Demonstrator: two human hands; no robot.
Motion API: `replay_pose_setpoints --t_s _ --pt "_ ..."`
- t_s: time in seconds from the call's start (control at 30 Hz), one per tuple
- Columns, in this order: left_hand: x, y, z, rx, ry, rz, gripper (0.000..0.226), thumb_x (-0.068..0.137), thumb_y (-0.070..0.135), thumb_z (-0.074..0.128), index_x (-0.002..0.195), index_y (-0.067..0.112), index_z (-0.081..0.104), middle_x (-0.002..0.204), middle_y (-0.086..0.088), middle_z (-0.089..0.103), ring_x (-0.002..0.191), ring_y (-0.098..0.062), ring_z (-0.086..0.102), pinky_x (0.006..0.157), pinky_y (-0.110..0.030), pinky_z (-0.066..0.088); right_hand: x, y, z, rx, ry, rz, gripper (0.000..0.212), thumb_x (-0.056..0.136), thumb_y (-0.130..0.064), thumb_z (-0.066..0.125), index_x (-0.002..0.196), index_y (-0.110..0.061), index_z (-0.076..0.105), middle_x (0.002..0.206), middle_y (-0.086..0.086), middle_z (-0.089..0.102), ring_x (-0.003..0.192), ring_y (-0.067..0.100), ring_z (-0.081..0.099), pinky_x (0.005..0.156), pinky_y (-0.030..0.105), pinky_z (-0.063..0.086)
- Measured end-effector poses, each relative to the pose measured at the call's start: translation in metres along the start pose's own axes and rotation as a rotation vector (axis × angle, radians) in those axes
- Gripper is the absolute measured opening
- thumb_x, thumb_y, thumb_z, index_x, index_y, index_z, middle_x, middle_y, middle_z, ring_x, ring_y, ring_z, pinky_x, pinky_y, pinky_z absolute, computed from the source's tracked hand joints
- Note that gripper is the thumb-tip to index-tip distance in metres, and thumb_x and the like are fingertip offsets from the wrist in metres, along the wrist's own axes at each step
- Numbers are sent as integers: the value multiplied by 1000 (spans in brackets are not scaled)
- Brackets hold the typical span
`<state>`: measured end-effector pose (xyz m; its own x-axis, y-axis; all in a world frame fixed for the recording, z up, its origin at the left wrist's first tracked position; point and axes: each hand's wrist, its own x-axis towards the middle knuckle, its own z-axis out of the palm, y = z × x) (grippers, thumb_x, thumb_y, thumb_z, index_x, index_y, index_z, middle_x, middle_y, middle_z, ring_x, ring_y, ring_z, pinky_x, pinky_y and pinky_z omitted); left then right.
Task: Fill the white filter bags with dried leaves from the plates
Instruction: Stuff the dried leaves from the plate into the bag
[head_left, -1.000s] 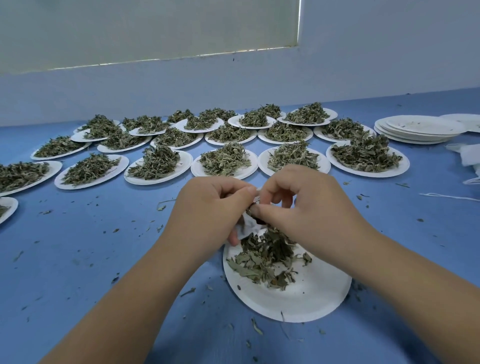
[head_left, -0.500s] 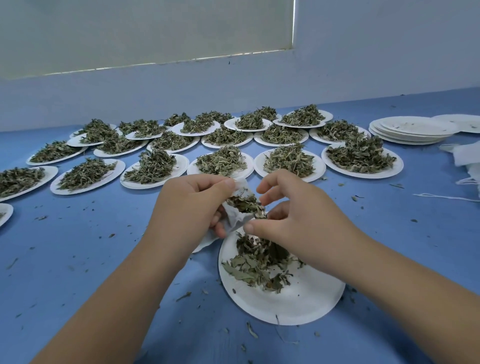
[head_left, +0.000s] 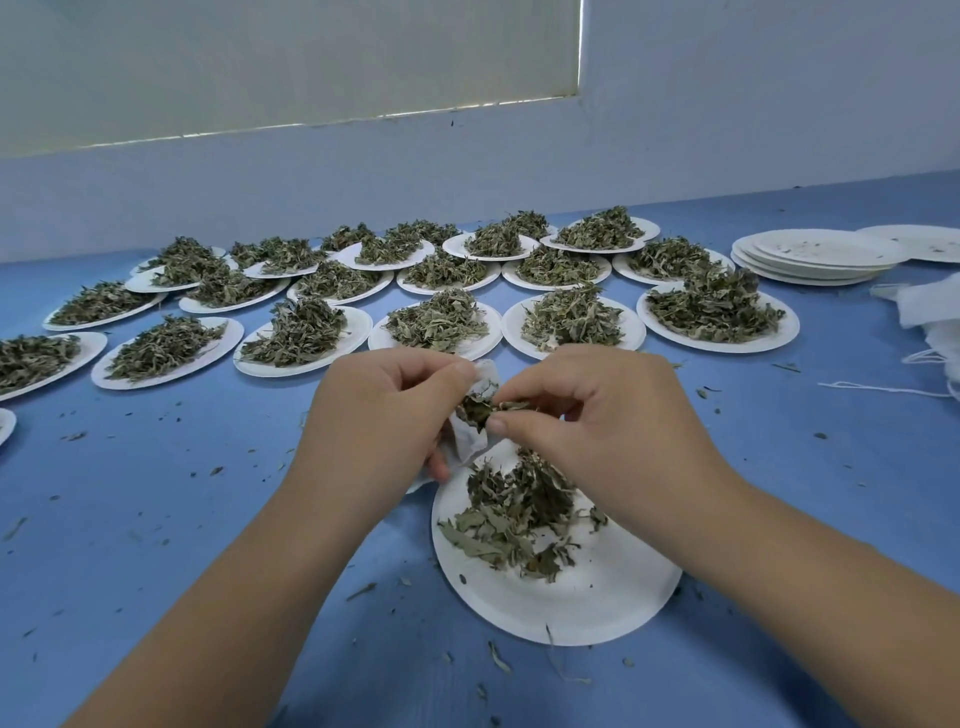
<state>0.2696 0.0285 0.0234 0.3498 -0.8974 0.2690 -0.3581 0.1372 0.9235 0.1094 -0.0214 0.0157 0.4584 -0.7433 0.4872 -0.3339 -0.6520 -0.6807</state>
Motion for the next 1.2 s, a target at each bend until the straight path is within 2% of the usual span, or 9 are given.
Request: replay_pose_setpoints --t_s 0.13,0.3,0.47,0.6,0.7,0.83,1.03,1.1,1.2 --pt "-4 2 4 114 -8 86 18 88 21 65 74 21 75 43 -5 59 32 -14 51 40 -14 40 1 1 -1 -32 -23 3 9 77 -33 77 85 -35 77 75 -9 54 68 4 49 66 26 43" --pt "-6 2 5 143 -24 91 18 90 21 64 76 24 75 39 -2 55 33 -15 53 43 -14 41 3 1 -7 -60 -31 0 10 78 -32 76 87 -37 77 71 -7 57 67 4 50 61 20 38" --pt "-6 2 5 135 -30 97 20 89 21 64 73 25 75 41 -5 56 33 -15 53 43 -14 40 0 -2 -1 -198 -186 -112 14 92 -23 61 97 -20 74 78 1 58 74 11 50 71 33 41" --pt "-6 2 4 120 -29 92 19 89 21 64 74 24 76 43 -7 58 34 -16 53 43 -14 41 2 -1 1 -217 -150 -151 15 91 -23 62 88 -16 75 75 3 60 73 15 53 69 37 43" --pt "-7 3 5 130 -41 100 20 90 19 64 75 23 76 47 -10 60 34 -16 52 43 -15 41 2 -1 0 -76 -60 -72 6 80 -27 76 74 -28 77 71 -6 60 67 7 52 61 28 42" --pt "-8 3 7 131 -52 122 20 91 18 64 74 22 75 46 -9 57 33 -15 50 40 -16 40 7 1 4 38 -1 89 21 65 -30 84 56 -32 66 70 -11 48 65 -6 48 59 8 34" --pt "-10 5 5 140 -25 144 20 90 16 65 75 25 76 44 2 57 33 -3 48 36 -13 37 26 4 0 46 -194 231 38 64 -39 84 81 -26 54 79 -7 54 57 -5 44 51 9 34" --pt "-10 6 3 151 -19 157 20 89 19 66 74 26 76 46 -1 58 34 -4 49 37 -14 37 35 2 -1 150 -300 316 37 69 -32 83 94 -25 58 94 1 60 60 2 52 54 18 45" --pt "-10 6 2 163 -24 169 16 87 29 64 75 26 76 48 -5 57 36 -5 48 40 -22 40 45 -4 2 212 -460 366 22 79 -14 74 99 -18 64 93 14 66 62 13 59 53 24 51"
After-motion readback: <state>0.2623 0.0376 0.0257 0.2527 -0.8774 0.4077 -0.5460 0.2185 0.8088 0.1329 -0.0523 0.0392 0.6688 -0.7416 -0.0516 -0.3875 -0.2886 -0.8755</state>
